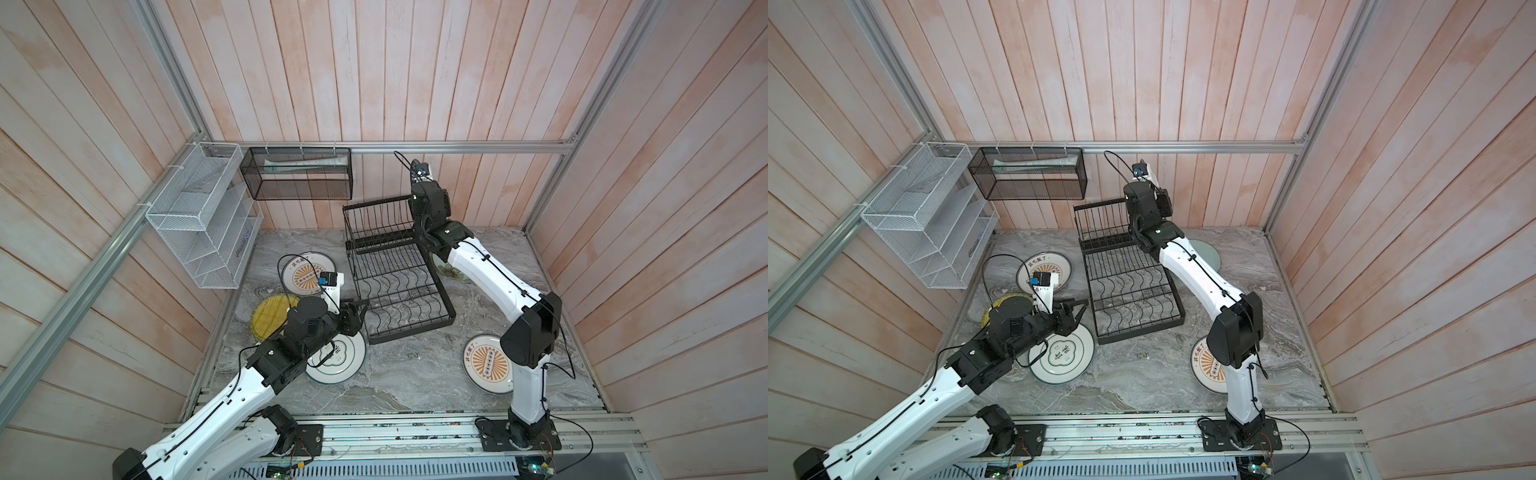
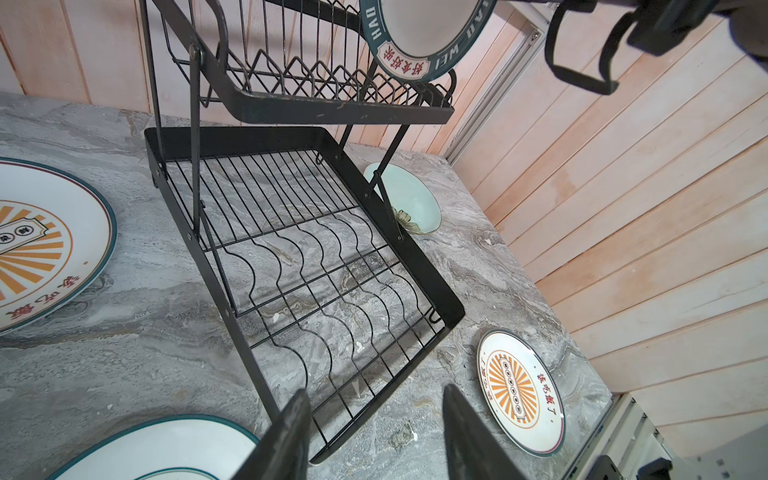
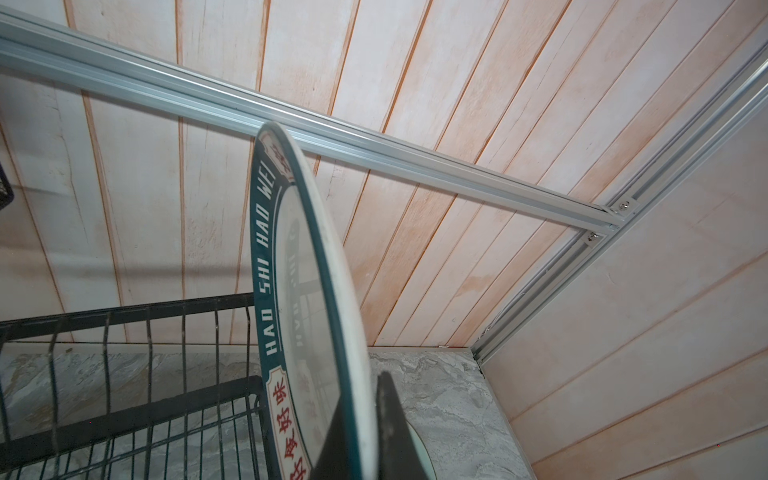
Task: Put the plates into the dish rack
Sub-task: 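Lower the upright green-rimmed plate into the rack's upper tier slots with the right gripper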
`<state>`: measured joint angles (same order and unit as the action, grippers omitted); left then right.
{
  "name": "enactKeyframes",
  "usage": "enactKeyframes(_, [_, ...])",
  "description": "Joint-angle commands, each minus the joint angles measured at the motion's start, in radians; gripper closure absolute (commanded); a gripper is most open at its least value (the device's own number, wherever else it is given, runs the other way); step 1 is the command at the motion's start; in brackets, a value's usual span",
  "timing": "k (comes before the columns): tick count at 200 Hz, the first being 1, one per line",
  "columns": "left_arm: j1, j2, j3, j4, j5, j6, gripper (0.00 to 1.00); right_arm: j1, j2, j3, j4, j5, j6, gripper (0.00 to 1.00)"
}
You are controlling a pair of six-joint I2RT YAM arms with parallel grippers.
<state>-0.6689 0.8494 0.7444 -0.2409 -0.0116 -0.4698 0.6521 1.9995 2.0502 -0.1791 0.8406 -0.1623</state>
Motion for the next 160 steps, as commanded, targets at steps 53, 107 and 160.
enactKeyframes(53, [-0.005,-0.013,0.02,-0.015,-0.024,0.016,0.48,0.003,-0.023,-0.05,0.094,0.009,-0.016,1.0])
enactKeyframes(107, [-0.005,-0.017,0.02,-0.016,-0.024,0.016,0.48,0.003,-0.028,-0.064,0.1,0.014,-0.012,1.0])
enactKeyframes(160, [-0.004,-0.028,0.02,-0.024,-0.027,0.015,0.48,-0.001,-0.031,-0.049,0.131,-0.008,-0.072,1.0])
